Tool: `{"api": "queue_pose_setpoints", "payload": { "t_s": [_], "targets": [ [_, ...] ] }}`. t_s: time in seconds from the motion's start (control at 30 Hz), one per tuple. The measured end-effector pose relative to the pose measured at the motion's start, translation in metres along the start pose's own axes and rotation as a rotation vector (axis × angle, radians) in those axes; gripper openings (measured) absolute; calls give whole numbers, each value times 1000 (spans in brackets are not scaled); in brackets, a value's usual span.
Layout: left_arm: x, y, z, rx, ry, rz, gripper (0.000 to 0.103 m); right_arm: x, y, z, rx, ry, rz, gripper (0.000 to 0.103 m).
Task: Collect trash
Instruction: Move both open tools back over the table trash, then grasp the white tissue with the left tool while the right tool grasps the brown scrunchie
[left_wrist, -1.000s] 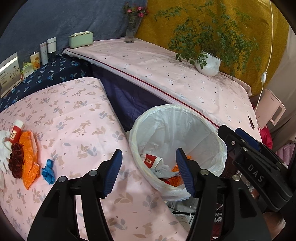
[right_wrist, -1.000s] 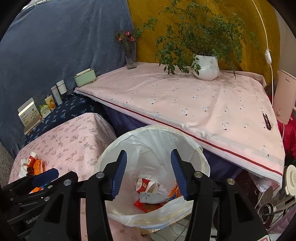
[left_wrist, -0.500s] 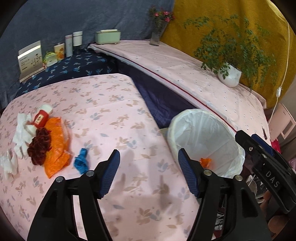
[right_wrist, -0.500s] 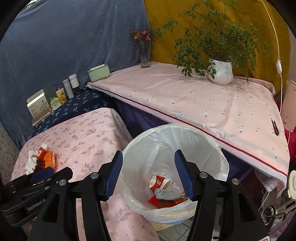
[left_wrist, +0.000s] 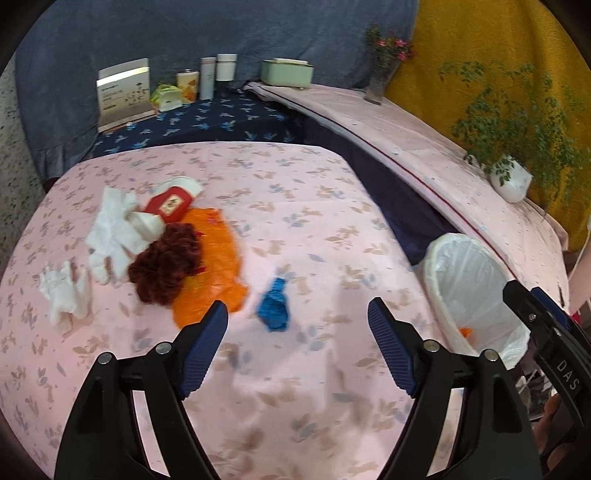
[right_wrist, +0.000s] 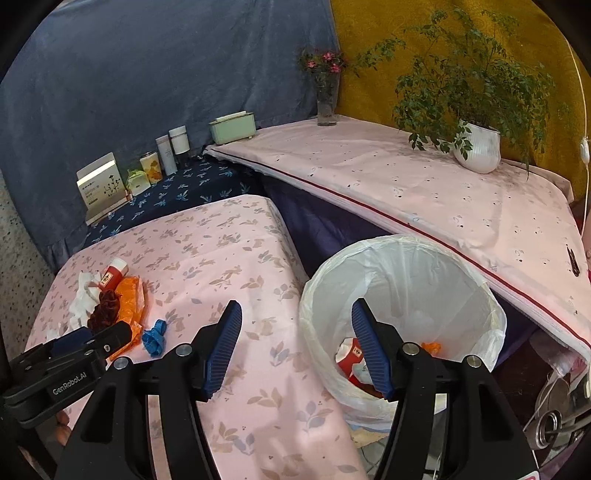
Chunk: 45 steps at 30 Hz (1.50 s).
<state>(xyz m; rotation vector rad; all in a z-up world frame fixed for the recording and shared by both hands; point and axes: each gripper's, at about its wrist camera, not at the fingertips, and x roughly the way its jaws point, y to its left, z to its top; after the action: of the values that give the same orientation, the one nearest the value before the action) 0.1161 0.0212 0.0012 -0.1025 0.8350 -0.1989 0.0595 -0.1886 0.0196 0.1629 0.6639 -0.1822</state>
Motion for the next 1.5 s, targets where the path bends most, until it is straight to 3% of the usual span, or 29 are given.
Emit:
{"api": "queue_pose_setpoints", "payload": {
  "t_s": [0.3,0.67,0.97,1.2,1.3,1.5],
  "targets": [
    [-6,59,-2,-64,-13,112,75,3,41,-8,-40,16,49,61],
    [-16,140,-10,-166,-10,289,90,15,96,-21,-96,54,99,65],
    [-4,191,-17,-269,41,314,92,32,149,-30,-160,92,148,65],
    [13,216,-16,-323,86,282,91,52,188,-30,-194,116,183,65],
    [18,221,-14,-335,95,251,85,64,207,-31,-215,129,189,65],
    [28,227,-11,-346,122,177,52,84,238,-31,-250,145,208,65]
  ]
}}
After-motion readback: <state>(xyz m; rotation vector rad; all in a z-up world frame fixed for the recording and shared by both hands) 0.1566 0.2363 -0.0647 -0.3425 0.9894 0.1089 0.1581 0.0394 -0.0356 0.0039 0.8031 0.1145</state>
